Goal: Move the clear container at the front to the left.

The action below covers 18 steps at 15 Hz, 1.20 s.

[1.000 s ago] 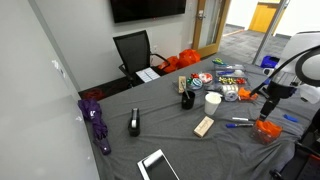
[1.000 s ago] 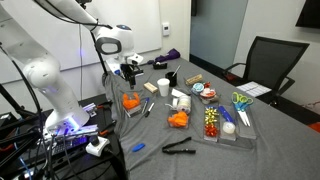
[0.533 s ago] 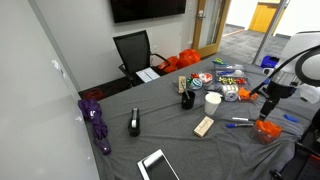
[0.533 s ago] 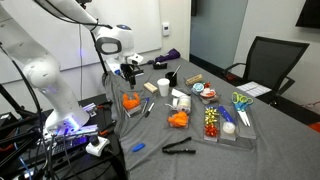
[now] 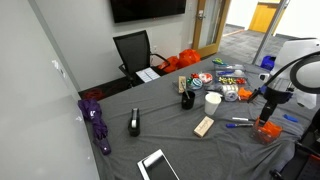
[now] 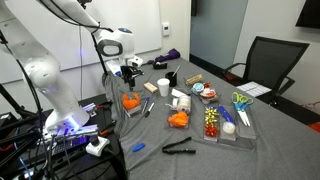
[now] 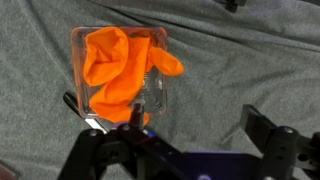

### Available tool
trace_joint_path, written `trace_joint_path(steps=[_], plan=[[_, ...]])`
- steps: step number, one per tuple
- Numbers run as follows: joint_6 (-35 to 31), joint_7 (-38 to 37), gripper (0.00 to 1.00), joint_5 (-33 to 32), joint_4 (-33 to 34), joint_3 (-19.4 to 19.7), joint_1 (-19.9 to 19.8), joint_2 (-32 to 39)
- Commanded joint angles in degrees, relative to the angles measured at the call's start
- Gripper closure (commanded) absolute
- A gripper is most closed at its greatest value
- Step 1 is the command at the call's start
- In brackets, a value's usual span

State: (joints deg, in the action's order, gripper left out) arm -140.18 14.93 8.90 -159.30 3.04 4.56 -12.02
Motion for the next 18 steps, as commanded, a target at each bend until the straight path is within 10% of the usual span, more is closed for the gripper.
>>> trace_joint_path(steps=[1, 14, 18], plan=[[-3.04, 1.07, 0.00, -0.87, 0.04, -1.28, 0.20, 3.64], [-14.97, 4.25, 0.00, -4.21, 0.07, -3.83, -0.72, 15.03], [-17.96, 5.24, 0.41, -4.45, 0.05, -4.32, -1.17, 17.29]])
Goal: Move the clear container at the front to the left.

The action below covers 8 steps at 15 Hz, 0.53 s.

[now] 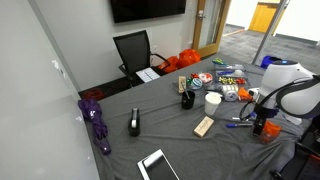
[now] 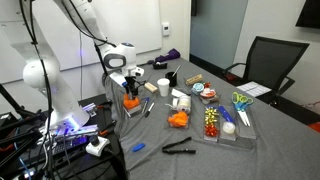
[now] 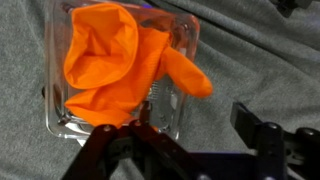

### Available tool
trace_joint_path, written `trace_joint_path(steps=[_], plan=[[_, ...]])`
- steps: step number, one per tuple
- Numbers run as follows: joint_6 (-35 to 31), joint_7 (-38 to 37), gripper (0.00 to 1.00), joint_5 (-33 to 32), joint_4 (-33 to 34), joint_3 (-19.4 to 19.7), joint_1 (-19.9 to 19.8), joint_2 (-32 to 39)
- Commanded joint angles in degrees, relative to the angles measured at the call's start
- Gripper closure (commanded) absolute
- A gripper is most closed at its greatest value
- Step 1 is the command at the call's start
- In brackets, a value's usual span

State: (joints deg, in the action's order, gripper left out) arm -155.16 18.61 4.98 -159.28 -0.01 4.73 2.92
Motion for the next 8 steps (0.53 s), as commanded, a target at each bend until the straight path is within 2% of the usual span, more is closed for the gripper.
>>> trace_joint_path(steps=[1, 8], plan=[[-3.29, 1.50, 0.47, -0.62, 0.03, -1.42, -1.46, 2.71], [-3.39, 0.98, 0.95, -2.41, 0.08, -1.74, -1.95, 3.38]])
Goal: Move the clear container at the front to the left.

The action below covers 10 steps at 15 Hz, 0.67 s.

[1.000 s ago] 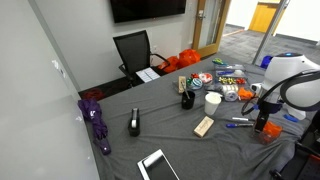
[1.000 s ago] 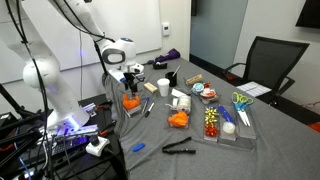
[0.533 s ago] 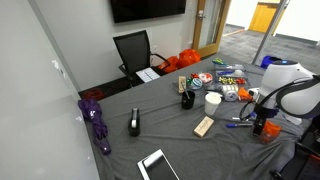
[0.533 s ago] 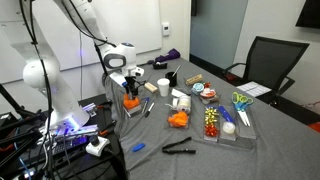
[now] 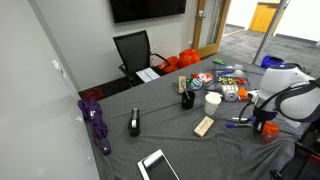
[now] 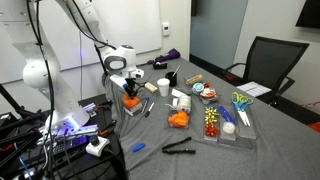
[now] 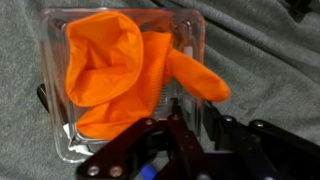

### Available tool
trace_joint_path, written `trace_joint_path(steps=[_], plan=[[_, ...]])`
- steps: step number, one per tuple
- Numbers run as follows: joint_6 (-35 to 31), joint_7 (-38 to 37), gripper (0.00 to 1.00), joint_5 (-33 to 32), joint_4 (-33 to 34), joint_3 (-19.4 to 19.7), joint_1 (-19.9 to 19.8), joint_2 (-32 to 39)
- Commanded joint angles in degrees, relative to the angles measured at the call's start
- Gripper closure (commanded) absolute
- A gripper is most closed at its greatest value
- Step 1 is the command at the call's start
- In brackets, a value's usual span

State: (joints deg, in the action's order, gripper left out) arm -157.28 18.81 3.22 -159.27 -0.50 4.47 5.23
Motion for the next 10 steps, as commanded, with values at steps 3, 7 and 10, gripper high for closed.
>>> trace_joint_path(steps=[3, 7, 10], plan=[[-0.49, 0.47, 1.00, -1.16, 0.23, -1.15, -1.83, 0.50], [2.66, -4.71, 0.98, -3.49, 0.34, -0.68, -1.23, -1.76], [4.85, -13.96, 0.99, -5.80, -0.32, -1.35, 0.21, -4.32]])
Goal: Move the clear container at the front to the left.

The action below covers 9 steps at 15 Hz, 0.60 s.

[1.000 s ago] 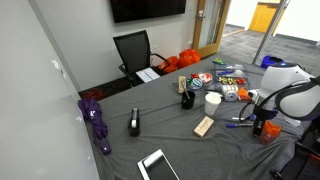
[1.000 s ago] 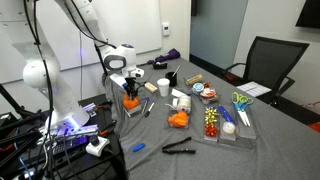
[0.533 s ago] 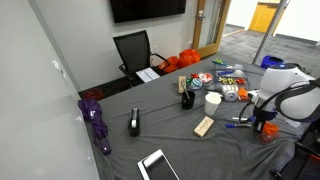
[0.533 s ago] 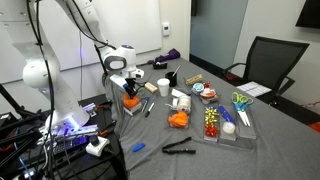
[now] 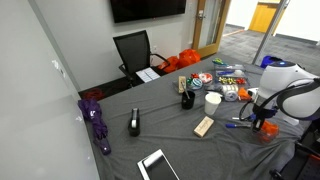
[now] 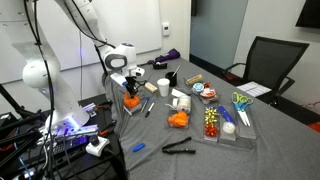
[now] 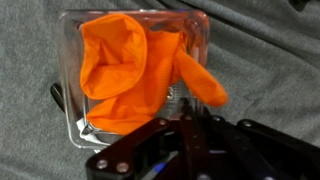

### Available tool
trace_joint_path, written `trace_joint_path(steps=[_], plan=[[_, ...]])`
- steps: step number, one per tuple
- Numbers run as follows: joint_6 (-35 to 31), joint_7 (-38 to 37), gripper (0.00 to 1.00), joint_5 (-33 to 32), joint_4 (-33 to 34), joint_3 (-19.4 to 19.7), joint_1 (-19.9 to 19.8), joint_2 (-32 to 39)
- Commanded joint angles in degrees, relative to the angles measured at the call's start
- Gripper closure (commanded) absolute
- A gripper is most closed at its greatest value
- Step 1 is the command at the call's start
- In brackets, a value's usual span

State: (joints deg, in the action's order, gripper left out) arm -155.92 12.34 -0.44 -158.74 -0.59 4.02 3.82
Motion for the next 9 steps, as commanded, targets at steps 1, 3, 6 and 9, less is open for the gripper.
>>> trace_joint_path(steps=[1, 3, 6, 9], plan=[[4.63, -11.07, 0.98, -2.58, -0.89, -1.75, 1.27, -3.66], [6.97, -17.21, 0.98, -2.79, -0.02, -3.02, 2.24, -4.21], [9.51, -24.23, 0.98, -0.94, 1.65, -5.06, 3.43, -4.63], [10.03, -29.64, 0.98, 0.86, 4.01, -6.57, 4.31, -4.18]])
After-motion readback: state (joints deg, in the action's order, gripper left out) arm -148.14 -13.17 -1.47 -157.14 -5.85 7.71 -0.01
